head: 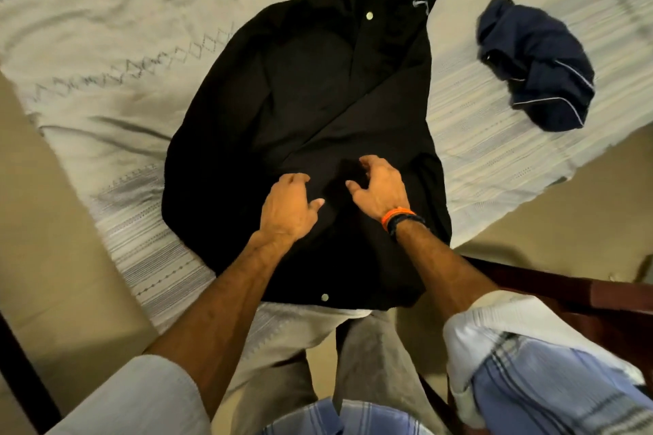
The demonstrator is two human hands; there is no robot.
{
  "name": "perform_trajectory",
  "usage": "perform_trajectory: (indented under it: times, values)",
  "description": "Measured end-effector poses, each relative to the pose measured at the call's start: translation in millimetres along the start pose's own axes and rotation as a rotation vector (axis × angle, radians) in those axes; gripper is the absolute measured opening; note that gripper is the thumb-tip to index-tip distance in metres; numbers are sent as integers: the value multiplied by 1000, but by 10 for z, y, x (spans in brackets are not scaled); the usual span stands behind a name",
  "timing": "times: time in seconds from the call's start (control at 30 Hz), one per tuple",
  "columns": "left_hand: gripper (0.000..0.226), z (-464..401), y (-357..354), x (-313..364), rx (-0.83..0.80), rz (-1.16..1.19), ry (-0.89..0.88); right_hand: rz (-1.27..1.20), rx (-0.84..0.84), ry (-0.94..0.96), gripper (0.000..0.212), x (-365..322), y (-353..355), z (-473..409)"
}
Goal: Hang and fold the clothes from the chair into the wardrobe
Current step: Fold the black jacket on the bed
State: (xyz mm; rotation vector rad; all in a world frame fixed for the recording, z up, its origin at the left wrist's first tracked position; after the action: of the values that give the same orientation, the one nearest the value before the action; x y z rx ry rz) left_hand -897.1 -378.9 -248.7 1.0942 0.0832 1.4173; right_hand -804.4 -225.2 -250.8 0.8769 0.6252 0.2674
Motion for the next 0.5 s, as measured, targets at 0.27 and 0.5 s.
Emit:
perform_trajectory:
  times: [0.27,0.5]
  values:
    - [85,-766,-604,552,114,-274,-35,183,182,215,61,390,321,-1016]
    - [139,-1306,-1150,245,-84,-368,110,464,85,372,77,783,-17,-1789]
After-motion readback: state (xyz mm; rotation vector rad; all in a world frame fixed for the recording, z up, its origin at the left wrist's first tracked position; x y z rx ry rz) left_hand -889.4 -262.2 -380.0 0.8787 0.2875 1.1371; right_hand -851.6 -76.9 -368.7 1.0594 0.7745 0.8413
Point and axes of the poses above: each hand's wrist, its own z-axis away from the middle knuckle, its own y-axis out of the back of the hand, x = y × z, the point moved 8 cm from there along -z, towards the middle knuckle, and after that the axes turned 6 degrees about z, right-handed, at the moved point
